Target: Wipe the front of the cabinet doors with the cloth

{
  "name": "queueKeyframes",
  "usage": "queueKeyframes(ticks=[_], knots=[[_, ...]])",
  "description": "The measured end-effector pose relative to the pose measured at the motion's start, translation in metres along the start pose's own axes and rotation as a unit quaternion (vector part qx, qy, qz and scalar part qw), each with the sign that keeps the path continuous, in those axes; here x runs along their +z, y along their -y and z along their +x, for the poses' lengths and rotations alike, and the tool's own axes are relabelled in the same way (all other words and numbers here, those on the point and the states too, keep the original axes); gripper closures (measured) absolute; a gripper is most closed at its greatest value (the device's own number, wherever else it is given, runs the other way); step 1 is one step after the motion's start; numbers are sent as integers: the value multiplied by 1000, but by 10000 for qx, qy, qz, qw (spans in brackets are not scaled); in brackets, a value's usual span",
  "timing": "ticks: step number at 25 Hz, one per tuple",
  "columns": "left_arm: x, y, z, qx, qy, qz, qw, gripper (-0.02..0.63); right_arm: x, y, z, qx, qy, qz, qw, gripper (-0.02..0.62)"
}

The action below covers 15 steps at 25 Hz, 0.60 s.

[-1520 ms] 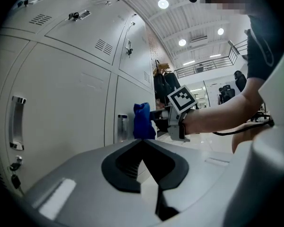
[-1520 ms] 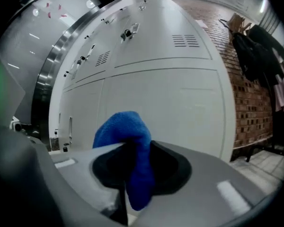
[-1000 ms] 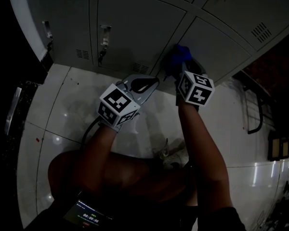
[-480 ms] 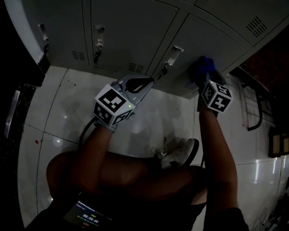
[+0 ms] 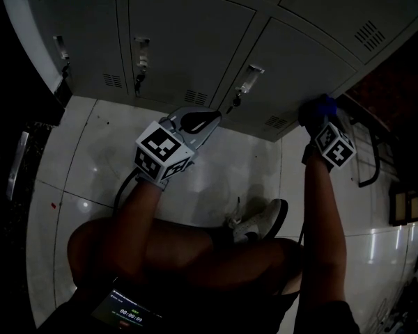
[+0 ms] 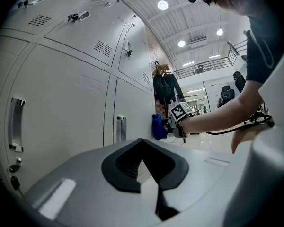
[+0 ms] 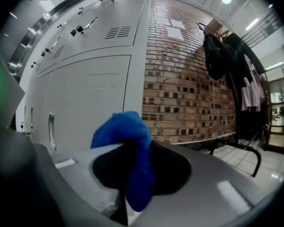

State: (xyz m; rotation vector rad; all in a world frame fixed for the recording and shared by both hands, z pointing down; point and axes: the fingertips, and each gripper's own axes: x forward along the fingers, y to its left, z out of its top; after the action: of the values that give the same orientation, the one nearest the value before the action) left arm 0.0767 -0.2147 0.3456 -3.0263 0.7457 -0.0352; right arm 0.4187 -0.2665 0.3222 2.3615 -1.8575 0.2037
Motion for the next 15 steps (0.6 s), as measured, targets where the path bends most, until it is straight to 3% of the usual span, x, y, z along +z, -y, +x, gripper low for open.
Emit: queueKeyframes(ticks=[2,6,10,15], knots=[[0,0,0,11,-1,-13,10000,606,0,4,-3,-76,41,-98,9999,517],[-1,-2,0,20,-26,-9,10000,605,-1,-30,-11,212,151,-229,9994,517],[-3,-2,-1,43,-42,-17,10000,606,-9,-105,-18,918,234,-470,9944,517],[0,-3,-1,71,-20,-25,10000,606,-52,-194,-7,1606,-69,-912,9828,517]])
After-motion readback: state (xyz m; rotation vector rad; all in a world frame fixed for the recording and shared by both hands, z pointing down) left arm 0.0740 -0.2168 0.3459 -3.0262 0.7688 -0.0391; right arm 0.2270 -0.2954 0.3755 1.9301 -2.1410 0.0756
